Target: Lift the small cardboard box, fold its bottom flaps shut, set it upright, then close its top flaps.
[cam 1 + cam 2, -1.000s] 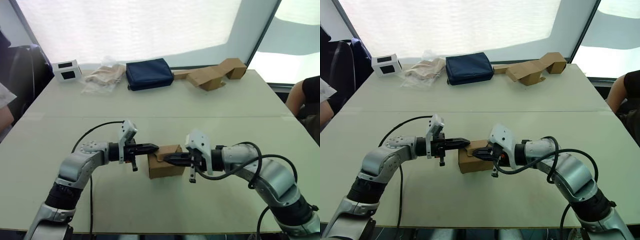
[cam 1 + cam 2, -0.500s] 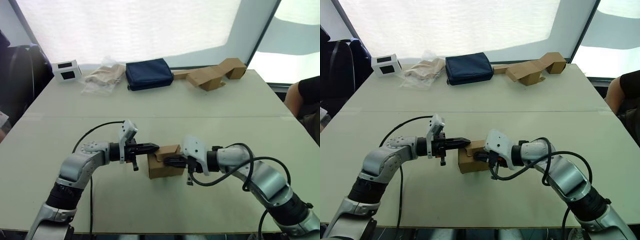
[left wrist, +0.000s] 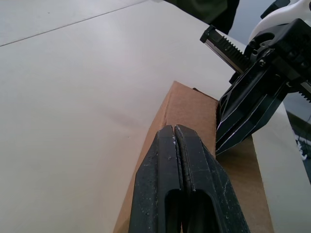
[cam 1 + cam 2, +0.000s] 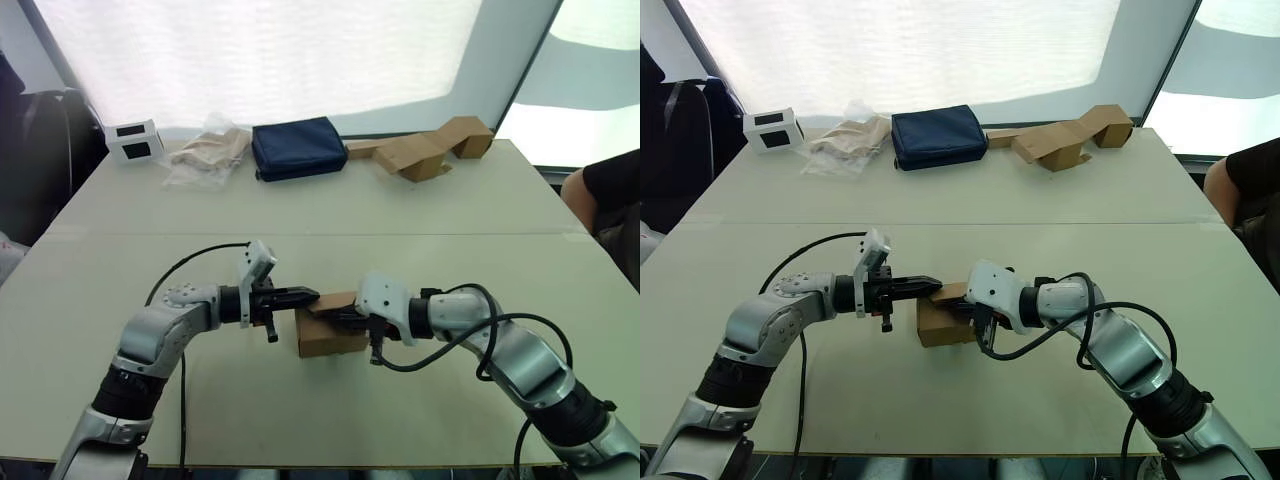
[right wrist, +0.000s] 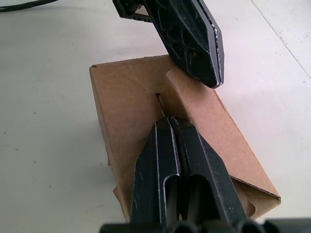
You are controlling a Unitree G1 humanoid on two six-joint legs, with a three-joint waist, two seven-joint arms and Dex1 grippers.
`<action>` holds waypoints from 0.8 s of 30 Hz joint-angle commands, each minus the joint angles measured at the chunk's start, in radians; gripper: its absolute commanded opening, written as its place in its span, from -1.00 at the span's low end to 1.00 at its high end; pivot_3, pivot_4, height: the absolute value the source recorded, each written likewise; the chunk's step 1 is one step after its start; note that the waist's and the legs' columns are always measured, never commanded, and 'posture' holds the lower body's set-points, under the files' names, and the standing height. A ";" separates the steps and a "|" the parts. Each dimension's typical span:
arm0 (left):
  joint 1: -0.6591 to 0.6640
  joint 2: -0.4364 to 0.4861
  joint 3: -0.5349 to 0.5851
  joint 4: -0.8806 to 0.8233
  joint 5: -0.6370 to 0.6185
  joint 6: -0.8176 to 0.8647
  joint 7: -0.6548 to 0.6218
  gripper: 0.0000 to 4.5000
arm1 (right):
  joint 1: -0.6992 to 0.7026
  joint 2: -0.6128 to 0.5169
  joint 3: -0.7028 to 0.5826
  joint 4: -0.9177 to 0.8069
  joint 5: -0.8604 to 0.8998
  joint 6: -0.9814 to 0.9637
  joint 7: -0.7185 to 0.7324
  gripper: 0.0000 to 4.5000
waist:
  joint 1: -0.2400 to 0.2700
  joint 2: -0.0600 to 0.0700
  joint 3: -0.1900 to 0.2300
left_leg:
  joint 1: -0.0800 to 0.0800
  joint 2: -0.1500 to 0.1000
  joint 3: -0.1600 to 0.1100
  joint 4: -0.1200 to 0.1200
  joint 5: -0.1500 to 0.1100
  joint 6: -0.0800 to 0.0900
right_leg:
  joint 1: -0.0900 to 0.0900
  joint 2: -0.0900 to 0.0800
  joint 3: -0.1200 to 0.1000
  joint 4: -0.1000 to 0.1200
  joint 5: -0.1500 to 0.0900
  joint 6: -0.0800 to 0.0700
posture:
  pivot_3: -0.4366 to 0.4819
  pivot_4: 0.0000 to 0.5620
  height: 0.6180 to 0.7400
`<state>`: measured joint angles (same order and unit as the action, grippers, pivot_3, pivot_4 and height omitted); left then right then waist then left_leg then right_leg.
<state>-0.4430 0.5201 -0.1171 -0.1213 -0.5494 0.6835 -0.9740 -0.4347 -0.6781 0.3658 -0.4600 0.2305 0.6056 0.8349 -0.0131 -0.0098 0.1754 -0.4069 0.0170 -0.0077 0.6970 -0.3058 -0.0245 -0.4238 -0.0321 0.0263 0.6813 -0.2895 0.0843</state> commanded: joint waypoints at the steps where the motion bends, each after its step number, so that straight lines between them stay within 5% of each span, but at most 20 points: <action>1: 0.010 0.017 -0.028 -0.017 0.040 -0.035 -0.012 -1.00 | -0.008 0.009 -0.026 -0.011 0.012 0.010 0.011 -1.00 | 0.000 0.000 0.000 | 0.000 0.000 0.000 0.000 0.000 0.000 | 0.000 0.000 0.000 0.000 0.000 0.000 | -0.05 -0.47 1.00; 7: 0.012 0.033 -0.054 -0.013 0.080 -0.075 -0.028 -1.00 | 0.005 0.015 -0.108 -0.051 0.128 0.088 0.037 -1.00 | 0.000 0.000 0.000 | 0.000 0.000 0.000 0.000 0.000 0.000 | 0.000 0.000 0.000 0.000 0.000 0.000 | -0.05 -0.47 1.00; 16: -0.015 0.019 0.085 -0.053 -0.063 0.038 0.009 -1.00 | -0.012 0.054 -0.239 -0.019 0.217 0.149 -0.017 -1.00 | -0.001 0.000 0.000 | 0.000 0.000 0.000 0.000 0.000 0.000 | 0.000 0.000 0.000 0.000 0.000 0.000 | -0.05 -0.47 1.00; 24: -0.006 0.016 0.080 -0.120 -0.081 0.079 0.045 -1.00 | -0.013 0.052 -0.173 0.029 0.141 0.092 -0.023 -1.00 | 0.000 0.000 0.000 | 0.000 0.000 0.000 0.000 0.000 0.000 | 0.000 0.000 0.000 0.000 0.000 0.000 | -0.05 -0.47 1.00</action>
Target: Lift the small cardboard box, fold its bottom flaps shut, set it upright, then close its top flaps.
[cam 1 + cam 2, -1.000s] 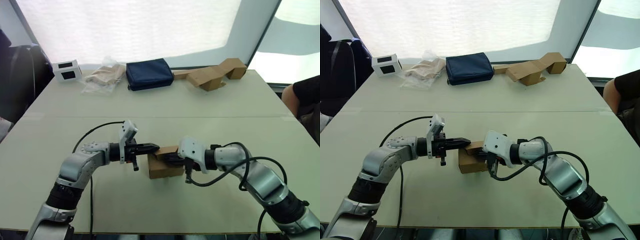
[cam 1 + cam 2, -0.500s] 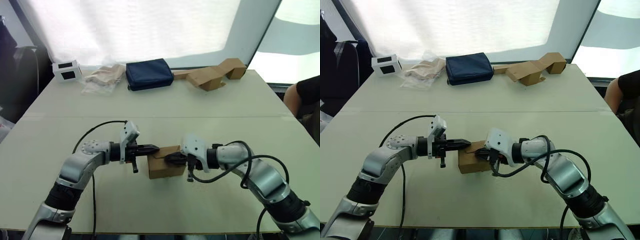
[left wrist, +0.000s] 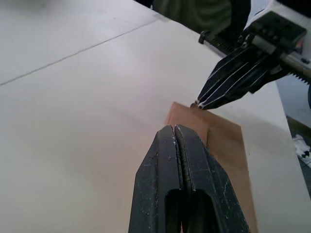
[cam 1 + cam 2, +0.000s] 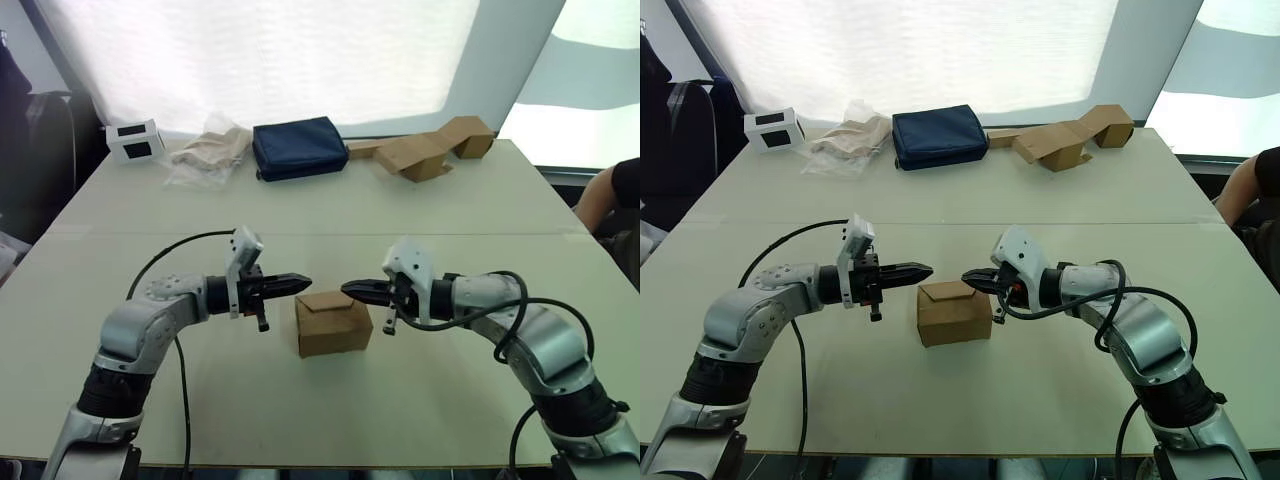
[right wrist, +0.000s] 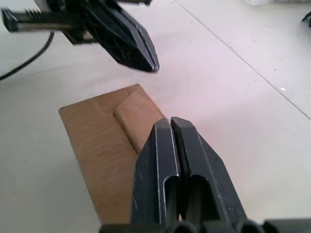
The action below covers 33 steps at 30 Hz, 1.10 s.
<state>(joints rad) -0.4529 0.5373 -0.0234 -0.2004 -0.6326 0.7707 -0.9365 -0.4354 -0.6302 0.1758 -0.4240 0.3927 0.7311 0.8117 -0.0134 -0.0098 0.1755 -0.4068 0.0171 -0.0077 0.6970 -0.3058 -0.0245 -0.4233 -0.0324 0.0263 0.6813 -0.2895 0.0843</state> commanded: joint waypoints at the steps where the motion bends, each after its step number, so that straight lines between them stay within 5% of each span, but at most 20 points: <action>1: 0.010 0.000 -0.028 -0.046 0.013 -0.015 0.007 -1.00 | -0.014 0.007 0.024 -0.005 -0.025 -0.036 0.000 -1.00 | 0.000 0.000 0.000 | 0.000 0.000 0.000 0.000 0.000 0.000 | 0.000 0.000 0.000 0.000 0.000 0.000 | -0.05 -0.47 1.00; 11: 0.051 0.021 -0.173 -0.038 0.148 -0.101 -0.002 -1.00 | -0.002 -0.007 0.101 0.017 -0.103 -0.086 0.016 -1.00 | 0.000 0.000 0.000 | 0.000 0.000 0.000 0.000 0.000 0.000 | 0.000 0.000 0.000 0.000 0.000 0.000 | -0.05 -0.47 1.00; 26: 0.076 -0.012 -0.092 -0.023 0.090 -0.091 0.034 -1.00 | 0.011 0.008 0.078 0.029 -0.109 -0.086 0.002 -1.00 | 0.000 0.000 0.000 | 0.000 0.000 0.000 0.000 0.000 0.000 | 0.000 0.000 0.000 0.000 0.000 0.000 | -0.05 -0.47 1.00; 31: 0.087 -0.048 -0.001 -0.080 0.101 -0.108 0.172 -1.00 | -0.006 0.108 -0.076 0.019 0.035 -0.013 -0.061 -1.00 | -0.002 0.000 0.000 | 0.000 0.000 0.000 0.000 0.000 0.000 | 0.000 0.000 0.000 0.000 0.000 0.000 | -0.05 -0.47 1.00; 33: 0.087 0.002 0.078 -0.115 0.027 -0.024 0.171 -1.00 | -0.018 0.178 -0.254 0.007 0.161 0.035 -0.143 -1.00 | -0.001 0.000 0.000 | 0.000 0.001 0.000 0.000 0.000 0.000 | 0.000 0.000 0.000 0.000 0.000 0.000 | -0.05 -0.47 1.00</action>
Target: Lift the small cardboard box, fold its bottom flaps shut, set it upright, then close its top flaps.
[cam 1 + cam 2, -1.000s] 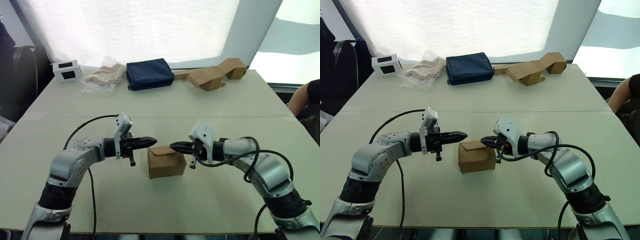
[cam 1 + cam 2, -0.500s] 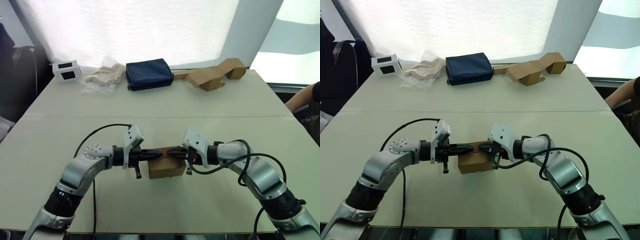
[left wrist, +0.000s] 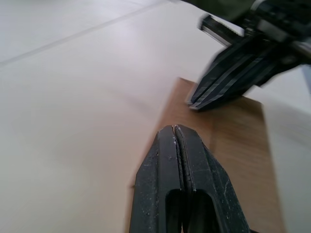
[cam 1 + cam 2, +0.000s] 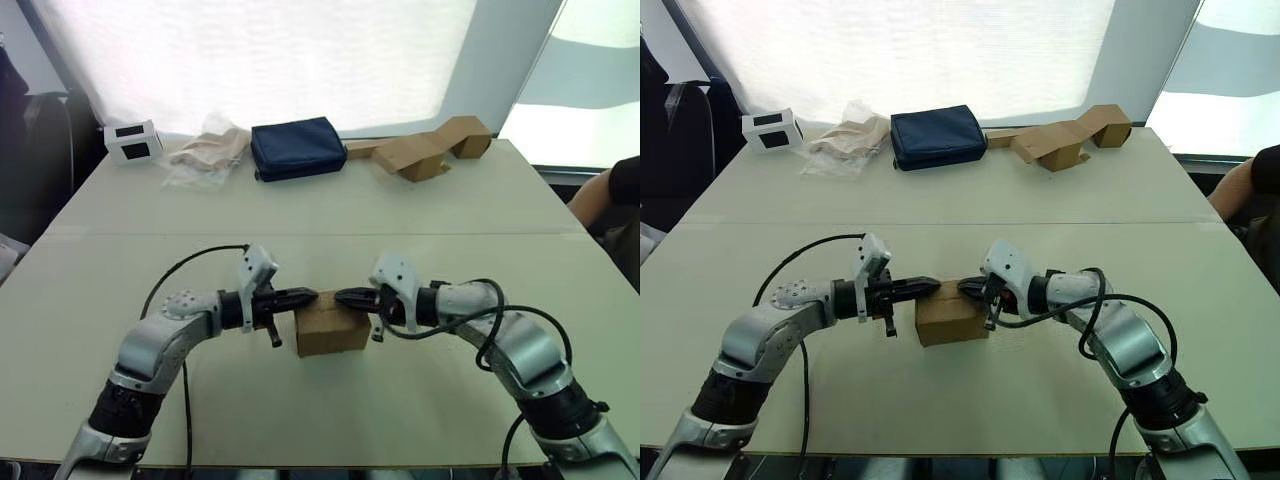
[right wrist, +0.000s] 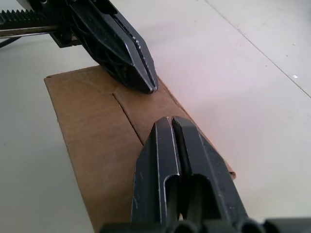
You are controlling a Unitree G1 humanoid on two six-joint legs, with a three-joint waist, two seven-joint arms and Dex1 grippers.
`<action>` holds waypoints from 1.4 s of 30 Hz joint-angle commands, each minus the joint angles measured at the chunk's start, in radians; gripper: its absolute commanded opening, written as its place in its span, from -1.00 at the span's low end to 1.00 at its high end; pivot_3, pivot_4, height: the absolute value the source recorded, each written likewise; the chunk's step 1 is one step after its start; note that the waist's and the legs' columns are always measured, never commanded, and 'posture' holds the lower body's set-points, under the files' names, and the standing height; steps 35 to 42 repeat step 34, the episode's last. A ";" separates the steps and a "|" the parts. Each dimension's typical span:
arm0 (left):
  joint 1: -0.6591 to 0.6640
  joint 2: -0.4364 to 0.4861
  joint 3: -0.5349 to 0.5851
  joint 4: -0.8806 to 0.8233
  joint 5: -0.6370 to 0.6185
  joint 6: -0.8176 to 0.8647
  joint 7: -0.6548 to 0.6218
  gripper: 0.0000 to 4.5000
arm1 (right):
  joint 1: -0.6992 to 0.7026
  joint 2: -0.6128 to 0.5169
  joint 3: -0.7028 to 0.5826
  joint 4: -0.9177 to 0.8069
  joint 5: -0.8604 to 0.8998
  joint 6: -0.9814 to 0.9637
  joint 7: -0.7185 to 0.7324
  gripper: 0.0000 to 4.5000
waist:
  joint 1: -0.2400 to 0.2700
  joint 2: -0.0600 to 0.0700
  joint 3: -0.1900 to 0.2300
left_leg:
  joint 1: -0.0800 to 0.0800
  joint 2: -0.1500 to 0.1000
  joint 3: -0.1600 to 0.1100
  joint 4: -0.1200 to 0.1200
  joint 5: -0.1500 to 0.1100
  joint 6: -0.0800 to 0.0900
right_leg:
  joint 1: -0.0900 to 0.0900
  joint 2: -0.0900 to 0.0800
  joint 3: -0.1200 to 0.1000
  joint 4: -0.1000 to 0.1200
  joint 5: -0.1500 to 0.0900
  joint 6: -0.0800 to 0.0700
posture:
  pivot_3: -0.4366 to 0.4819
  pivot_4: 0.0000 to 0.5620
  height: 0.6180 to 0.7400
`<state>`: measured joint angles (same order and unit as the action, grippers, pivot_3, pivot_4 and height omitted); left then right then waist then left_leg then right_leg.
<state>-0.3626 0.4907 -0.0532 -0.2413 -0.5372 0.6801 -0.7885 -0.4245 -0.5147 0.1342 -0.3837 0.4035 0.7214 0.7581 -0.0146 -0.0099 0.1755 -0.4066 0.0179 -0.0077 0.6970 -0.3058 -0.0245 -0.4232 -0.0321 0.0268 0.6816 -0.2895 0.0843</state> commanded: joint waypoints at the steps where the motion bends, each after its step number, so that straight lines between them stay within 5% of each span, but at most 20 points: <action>1: 0.017 0.080 0.139 -0.094 -0.102 0.091 0.000 -1.00 | -0.014 0.070 -0.277 -0.048 0.187 0.059 -0.112 -1.00 | 0.001 0.000 0.000 | -0.001 0.001 -0.001 0.000 0.000 0.000 | 0.000 0.000 0.000 0.000 0.000 0.000 | -0.05 -0.47 1.00; 6: 0.168 0.171 0.209 -0.146 -0.111 0.110 -0.004 -1.00 | 0.115 0.008 -0.434 -0.109 0.241 0.083 -0.148 -1.00 | 0.004 0.001 0.000 | 0.000 -0.001 0.000 -0.002 0.000 0.000 | 0.000 -0.003 0.000 -0.001 0.000 0.000 | -0.05 -0.47 1.00; 13: 0.429 0.270 0.277 -0.229 -0.150 0.100 -0.092 -1.00 | 0.429 -0.235 -0.485 -0.151 0.309 0.157 0.040 -1.00 | 0.002 0.000 0.000 | 0.002 -0.003 0.001 -0.004 0.000 0.000 | 0.002 -0.008 -0.001 -0.002 0.000 0.000 | -0.05 -0.47 1.00; 19: 0.501 0.296 0.321 -0.242 -0.166 0.093 -0.110 -1.00 | 0.592 -0.282 -0.489 -0.118 0.244 0.062 0.090 -1.00 | 0.001 0.001 0.000 | 0.021 -0.002 0.002 -0.014 0.000 0.000 | 0.022 -0.007 -0.001 -0.015 -0.002 -0.003 | -0.05 -0.47 1.00; 42: 0.590 0.266 0.342 -0.298 -0.233 0.120 -0.074 -1.00 | 0.602 -0.227 -0.466 0.000 0.232 -0.052 0.101 -1.00 | 0.002 0.001 0.000 | 0.020 -0.003 0.002 -0.015 0.000 0.000 | 0.022 -0.009 -0.001 -0.018 -0.001 -0.001 | -0.05 -0.47 1.00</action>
